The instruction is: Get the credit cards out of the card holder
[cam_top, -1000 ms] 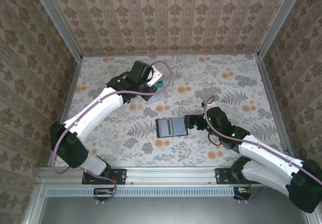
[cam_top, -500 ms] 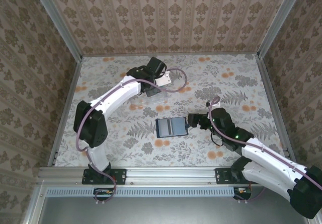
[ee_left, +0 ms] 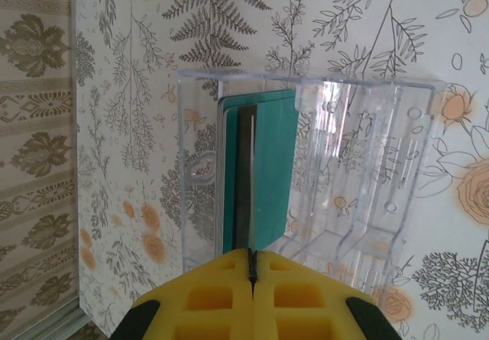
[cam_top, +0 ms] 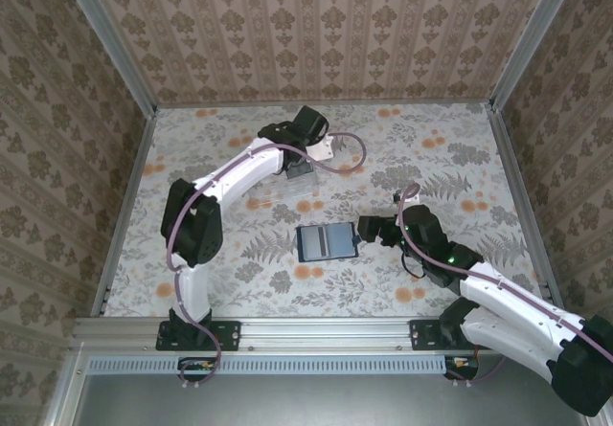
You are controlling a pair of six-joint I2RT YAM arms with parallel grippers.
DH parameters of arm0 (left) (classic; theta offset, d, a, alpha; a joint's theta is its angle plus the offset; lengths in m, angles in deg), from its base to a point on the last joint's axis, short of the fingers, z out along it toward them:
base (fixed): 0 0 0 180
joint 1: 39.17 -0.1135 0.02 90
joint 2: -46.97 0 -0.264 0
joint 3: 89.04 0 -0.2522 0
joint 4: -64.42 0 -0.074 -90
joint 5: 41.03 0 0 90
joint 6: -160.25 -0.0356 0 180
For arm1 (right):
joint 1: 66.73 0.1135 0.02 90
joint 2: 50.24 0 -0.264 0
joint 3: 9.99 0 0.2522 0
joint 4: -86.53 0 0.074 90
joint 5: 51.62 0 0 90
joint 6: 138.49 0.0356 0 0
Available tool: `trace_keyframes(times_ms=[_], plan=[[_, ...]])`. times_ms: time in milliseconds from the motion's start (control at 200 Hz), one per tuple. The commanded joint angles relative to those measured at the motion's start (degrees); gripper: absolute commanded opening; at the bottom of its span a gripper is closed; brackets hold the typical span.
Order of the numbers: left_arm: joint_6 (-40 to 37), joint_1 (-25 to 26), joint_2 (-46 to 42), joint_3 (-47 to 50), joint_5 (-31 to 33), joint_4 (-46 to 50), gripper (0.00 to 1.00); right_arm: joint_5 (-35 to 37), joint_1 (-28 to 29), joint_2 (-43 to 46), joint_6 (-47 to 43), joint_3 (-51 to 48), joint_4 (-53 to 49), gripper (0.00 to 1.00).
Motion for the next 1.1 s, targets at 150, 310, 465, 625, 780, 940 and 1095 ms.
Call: trace_keyframes(times_ms=[150,310,465,625,780,940,1095], plan=[[-1.8,0.2,2.7,-1.6,0.8,-0.4,0.0,1.1,-0.6,-0.6,1.0,-0.7,-0.2,1.0],[-1.6,0.2,3.8,-2.0,0.1,-0.5,0.0,1.2,-0.7,-0.8,1.0,-0.7,-0.2,1.0],[-1.4,0.1,5.0,-2.3,0.0,-0.7,0.0,1.0,-0.8,-1.1,1.0,-0.7,-0.1,1.0],[-0.9,0.1,5.6,-3.4,-0.2,-0.3,0.0,1.0,-0.9,-1.5,1.0,-0.6,0.1,1.0],[-1.1,-0.3,5.9,-3.1,0.0,-0.9,0.0,0.8,-1.0,-1.8,1.0,-0.7,0.2,1.0],[-0.4,-1.1,6.8,-3.6,1.3,-1.1,0.0,0.8,-1.0,-2.0,1.1,-0.8,0.4,1.0],[-0.2,-2.0,7.2,-3.2,3.6,-2.7,0.11,0.5,-1.1,-2.4,1.1,-0.8,0.7,1.0]])
